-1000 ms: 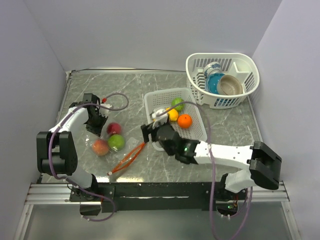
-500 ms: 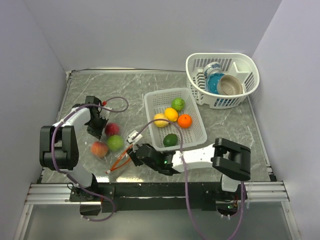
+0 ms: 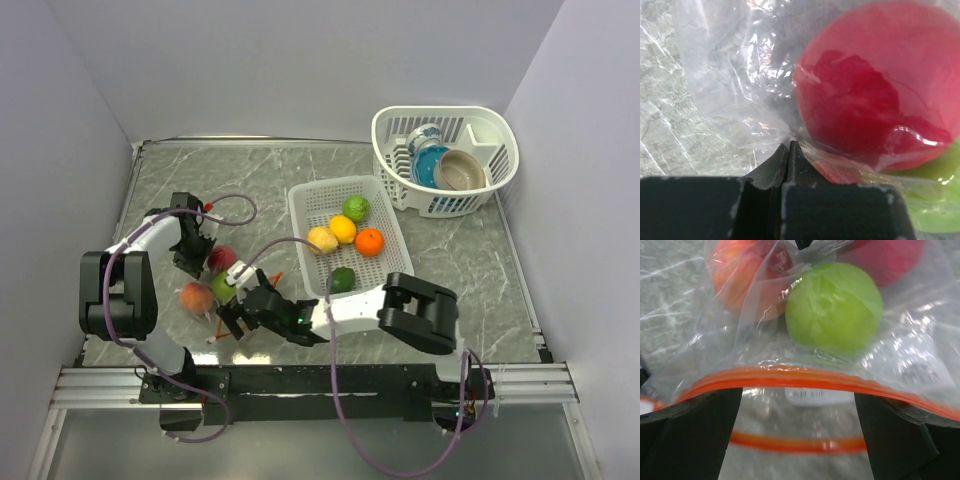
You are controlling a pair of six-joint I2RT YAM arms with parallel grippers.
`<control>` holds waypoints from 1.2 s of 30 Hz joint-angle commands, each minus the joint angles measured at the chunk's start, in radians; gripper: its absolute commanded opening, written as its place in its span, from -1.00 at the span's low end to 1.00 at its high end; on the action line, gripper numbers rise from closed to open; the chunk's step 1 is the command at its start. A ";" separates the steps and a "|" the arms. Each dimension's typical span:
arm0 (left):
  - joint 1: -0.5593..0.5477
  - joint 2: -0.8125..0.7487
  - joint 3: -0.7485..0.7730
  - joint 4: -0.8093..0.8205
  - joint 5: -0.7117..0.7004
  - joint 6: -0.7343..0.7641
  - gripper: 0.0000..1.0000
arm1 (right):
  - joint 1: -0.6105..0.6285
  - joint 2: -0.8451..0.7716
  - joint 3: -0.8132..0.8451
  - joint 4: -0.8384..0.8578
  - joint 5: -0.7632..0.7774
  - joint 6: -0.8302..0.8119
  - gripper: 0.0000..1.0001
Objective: Open the zip-top bag and remove the fake food
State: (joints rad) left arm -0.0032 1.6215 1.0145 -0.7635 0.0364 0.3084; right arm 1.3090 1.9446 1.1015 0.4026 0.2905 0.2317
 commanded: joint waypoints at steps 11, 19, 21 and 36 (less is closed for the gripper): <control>-0.003 -0.051 -0.016 -0.028 0.052 0.027 -0.98 | -0.053 0.174 0.270 0.005 0.070 -0.057 1.00; -0.006 -0.072 -0.017 -0.057 0.112 0.051 -0.98 | -0.077 0.215 0.299 -0.034 0.022 -0.022 0.98; -0.006 -0.071 -0.017 -0.057 0.115 0.052 -0.98 | -0.079 0.209 0.281 -0.025 0.015 -0.019 0.90; 0.002 0.006 -0.033 0.043 -0.033 0.037 -0.98 | -0.083 -0.292 -0.210 0.079 0.072 -0.016 0.30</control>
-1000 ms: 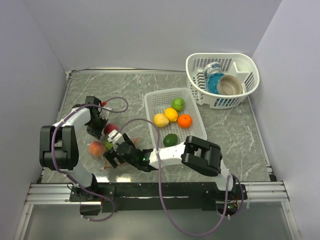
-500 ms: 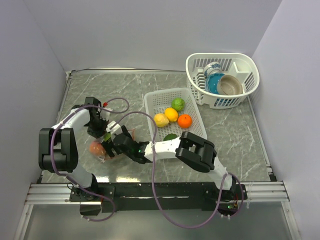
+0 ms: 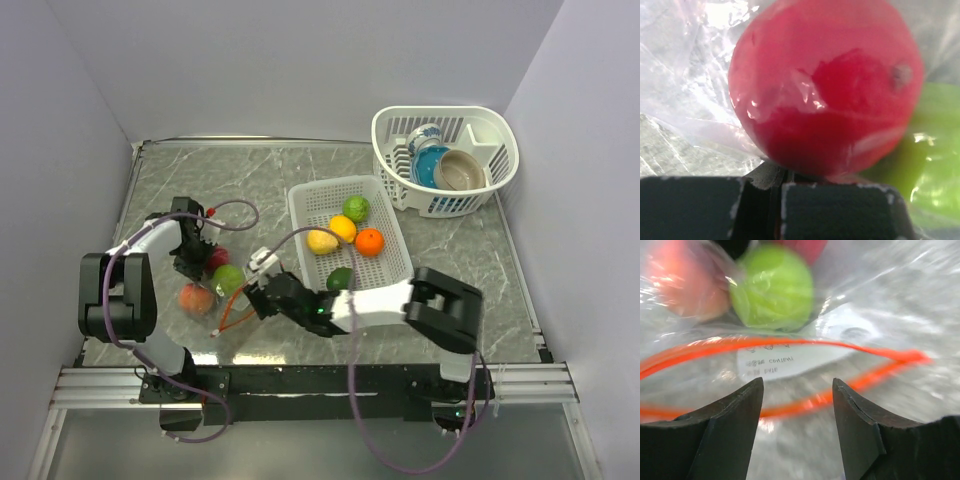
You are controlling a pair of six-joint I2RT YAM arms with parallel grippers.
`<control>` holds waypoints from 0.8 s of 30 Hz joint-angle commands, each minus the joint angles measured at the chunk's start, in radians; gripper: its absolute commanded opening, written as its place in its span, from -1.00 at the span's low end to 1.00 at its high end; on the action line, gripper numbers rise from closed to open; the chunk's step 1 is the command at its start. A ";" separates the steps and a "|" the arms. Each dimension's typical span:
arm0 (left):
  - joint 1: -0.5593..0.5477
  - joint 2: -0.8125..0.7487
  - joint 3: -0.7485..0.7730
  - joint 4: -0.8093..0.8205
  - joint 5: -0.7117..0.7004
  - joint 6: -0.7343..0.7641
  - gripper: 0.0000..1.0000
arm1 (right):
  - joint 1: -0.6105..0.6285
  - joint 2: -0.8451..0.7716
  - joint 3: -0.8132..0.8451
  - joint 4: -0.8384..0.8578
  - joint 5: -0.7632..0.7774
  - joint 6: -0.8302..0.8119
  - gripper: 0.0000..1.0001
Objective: Open the zip-top bag and remove the fake food
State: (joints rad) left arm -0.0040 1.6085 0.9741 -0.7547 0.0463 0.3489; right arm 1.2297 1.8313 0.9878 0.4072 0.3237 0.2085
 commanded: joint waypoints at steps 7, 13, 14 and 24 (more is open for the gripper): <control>0.002 0.036 0.034 0.022 -0.040 -0.017 -0.98 | -0.009 -0.255 -0.176 0.087 -0.023 0.012 0.40; 0.001 0.028 0.034 0.021 -0.033 -0.025 -0.98 | 0.005 -0.138 -0.110 0.114 -0.049 0.020 -0.05; 0.002 0.028 0.032 0.022 -0.034 -0.024 -0.98 | 0.005 -0.126 -0.100 0.114 -0.048 0.023 -0.11; 0.002 0.028 0.023 0.026 -0.026 -0.024 -0.98 | 0.005 0.003 0.046 0.113 -0.057 0.008 0.10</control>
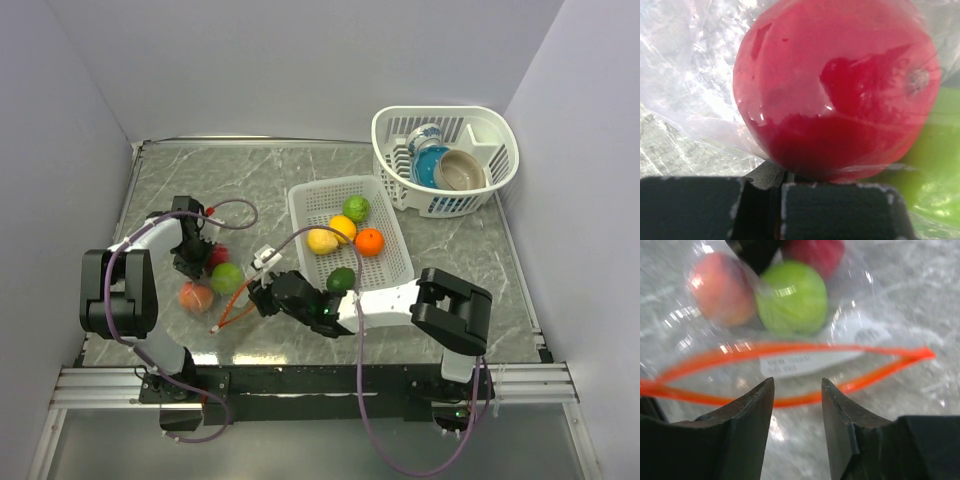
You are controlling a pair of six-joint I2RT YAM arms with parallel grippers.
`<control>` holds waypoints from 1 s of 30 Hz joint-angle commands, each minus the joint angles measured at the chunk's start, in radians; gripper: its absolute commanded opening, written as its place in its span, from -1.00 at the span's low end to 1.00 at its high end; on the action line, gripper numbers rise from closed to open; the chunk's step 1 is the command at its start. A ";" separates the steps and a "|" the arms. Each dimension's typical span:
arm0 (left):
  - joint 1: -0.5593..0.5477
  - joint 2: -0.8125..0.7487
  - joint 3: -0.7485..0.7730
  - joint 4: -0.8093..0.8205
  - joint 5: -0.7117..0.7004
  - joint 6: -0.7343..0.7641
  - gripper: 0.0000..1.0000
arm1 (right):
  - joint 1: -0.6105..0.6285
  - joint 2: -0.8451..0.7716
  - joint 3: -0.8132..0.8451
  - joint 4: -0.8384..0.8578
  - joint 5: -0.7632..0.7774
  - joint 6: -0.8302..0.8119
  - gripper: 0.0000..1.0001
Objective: Open the zip-top bag and remove the fake food
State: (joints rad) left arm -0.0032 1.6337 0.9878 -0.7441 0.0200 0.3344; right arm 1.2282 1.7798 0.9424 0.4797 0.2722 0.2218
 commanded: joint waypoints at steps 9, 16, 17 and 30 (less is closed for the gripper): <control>0.002 -0.021 0.003 0.002 -0.003 0.000 -0.98 | 0.007 0.272 0.305 -0.050 -0.065 -0.028 1.00; 0.002 -0.028 0.002 -0.008 0.000 0.003 -0.98 | 0.007 0.375 0.389 -0.036 0.030 -0.062 1.00; 0.002 -0.028 0.002 -0.009 0.000 0.003 -0.98 | 0.007 0.383 0.415 -0.039 0.033 -0.073 1.00; 0.002 -0.034 -0.001 -0.023 0.017 0.015 -0.98 | 0.005 0.461 0.521 -0.012 -0.002 -0.078 1.00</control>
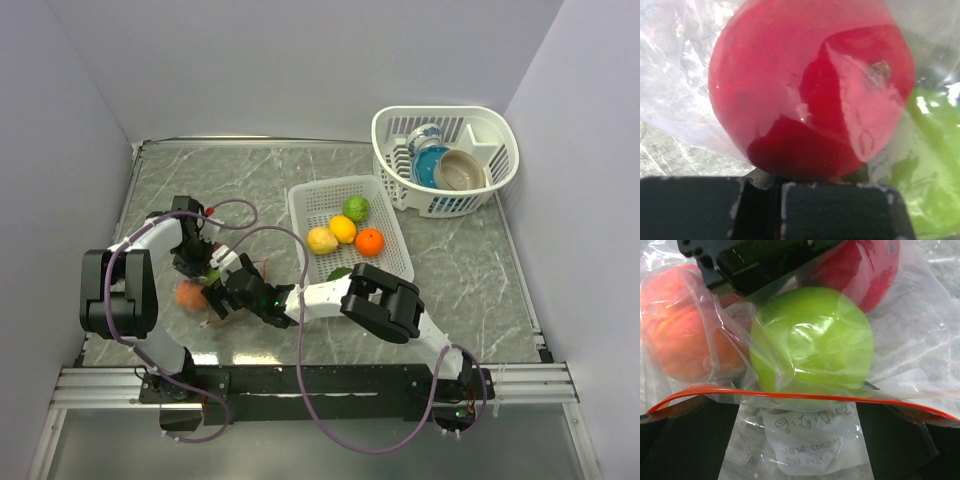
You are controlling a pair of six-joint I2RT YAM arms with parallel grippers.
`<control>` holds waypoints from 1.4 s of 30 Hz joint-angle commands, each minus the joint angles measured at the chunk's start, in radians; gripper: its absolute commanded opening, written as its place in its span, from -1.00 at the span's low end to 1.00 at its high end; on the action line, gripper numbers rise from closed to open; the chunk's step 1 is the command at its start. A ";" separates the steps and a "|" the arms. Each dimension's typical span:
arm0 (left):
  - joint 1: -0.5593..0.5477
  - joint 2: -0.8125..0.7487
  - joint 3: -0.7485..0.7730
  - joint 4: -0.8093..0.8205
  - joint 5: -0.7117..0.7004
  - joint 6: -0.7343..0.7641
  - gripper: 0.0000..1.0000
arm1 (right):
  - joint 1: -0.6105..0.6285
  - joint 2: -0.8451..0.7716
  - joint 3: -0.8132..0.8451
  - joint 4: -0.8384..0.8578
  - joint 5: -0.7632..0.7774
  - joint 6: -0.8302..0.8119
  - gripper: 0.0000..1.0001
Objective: Open the zip-top bag and remove the fake food
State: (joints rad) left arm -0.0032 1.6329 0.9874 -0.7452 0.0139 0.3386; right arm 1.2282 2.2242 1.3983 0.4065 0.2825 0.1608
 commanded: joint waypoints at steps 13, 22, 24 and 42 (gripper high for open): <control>0.002 -0.007 -0.023 0.010 0.011 0.008 -0.98 | -0.015 -0.124 -0.137 0.152 -0.026 0.009 -0.02; 0.000 0.004 0.007 -0.013 0.046 -0.018 -0.98 | -0.013 -0.114 -0.116 0.144 -0.054 0.014 1.00; -0.009 -0.001 0.010 -0.017 0.054 -0.029 -0.98 | -0.013 -0.098 -0.110 0.159 -0.063 0.014 1.00; -0.089 -0.044 -0.061 -0.117 0.245 0.059 -0.98 | -0.029 -0.008 -0.001 0.107 -0.028 0.016 1.00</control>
State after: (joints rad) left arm -0.0662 1.6108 0.9607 -0.7788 0.1249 0.3672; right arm 1.2087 2.1944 1.3510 0.4919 0.2474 0.1654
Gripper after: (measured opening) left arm 0.017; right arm 0.998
